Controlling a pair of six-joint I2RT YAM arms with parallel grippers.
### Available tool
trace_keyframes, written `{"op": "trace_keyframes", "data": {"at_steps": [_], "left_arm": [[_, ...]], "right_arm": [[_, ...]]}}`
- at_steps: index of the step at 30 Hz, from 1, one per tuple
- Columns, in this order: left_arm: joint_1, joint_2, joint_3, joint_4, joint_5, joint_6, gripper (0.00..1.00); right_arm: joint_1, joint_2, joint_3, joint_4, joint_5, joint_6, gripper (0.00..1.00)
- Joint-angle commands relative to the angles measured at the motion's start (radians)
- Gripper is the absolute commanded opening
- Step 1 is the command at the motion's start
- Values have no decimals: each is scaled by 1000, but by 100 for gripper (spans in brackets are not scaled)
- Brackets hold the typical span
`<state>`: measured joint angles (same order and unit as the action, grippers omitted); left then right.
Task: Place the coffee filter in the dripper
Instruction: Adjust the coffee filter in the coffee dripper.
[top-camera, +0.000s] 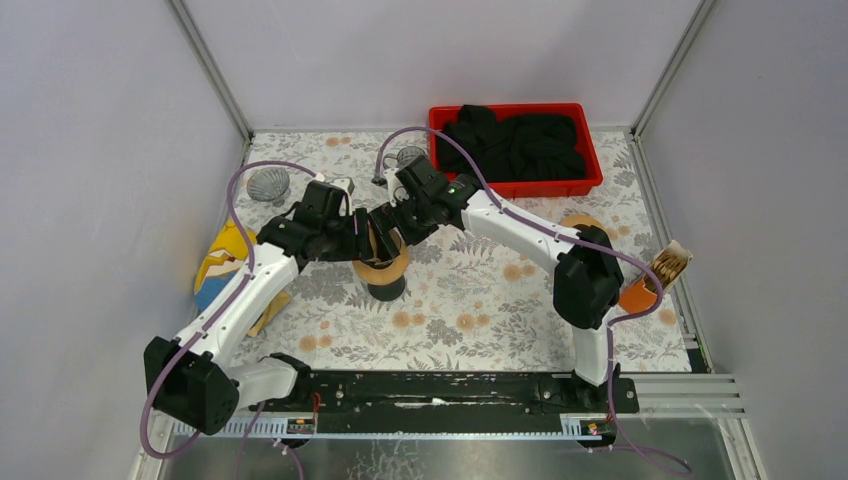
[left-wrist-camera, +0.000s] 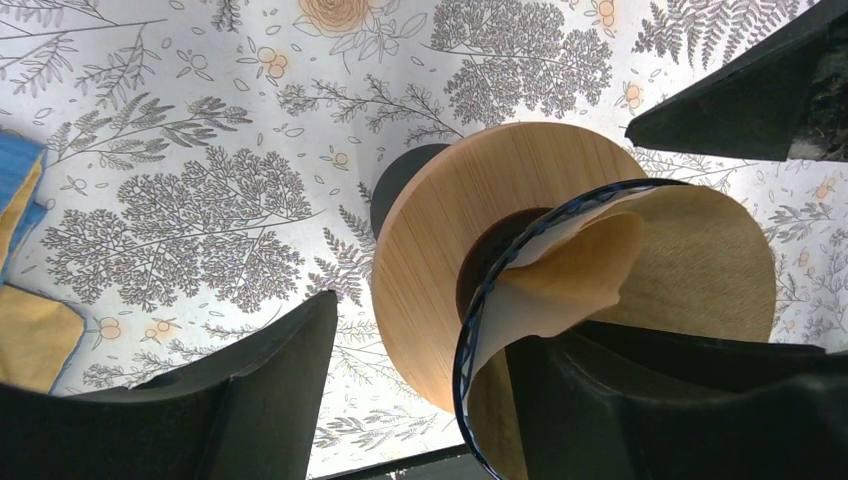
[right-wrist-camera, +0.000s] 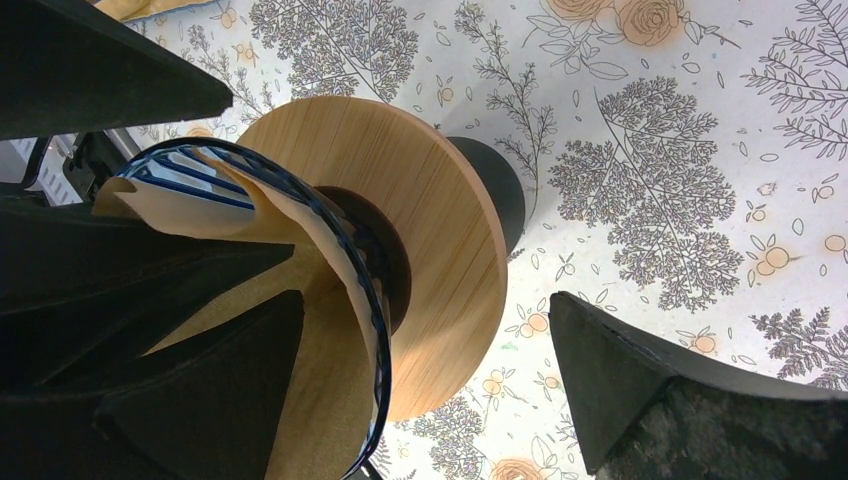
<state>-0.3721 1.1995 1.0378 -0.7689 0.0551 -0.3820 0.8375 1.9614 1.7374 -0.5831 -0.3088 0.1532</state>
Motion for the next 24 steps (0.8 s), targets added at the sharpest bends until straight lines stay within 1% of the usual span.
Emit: {"op": "trace_keyframes", "data": {"at_steps": [1, 15, 19, 24], "left_arm": [[9, -38, 51, 28, -19, -2, 69], [39, -42, 52, 66, -29, -12, 70], [41, -36, 41, 61, -44, -4, 67], [41, -27, 30, 59, -28, 4, 61]], "right_arm": [[-5, 0, 52, -11, -17, -15, 100], [-5, -19, 54, 2, -9, -9, 100], [-5, -26, 55, 4, -9, -6, 100], [-5, -42, 52, 25, -3, 1, 99]]}}
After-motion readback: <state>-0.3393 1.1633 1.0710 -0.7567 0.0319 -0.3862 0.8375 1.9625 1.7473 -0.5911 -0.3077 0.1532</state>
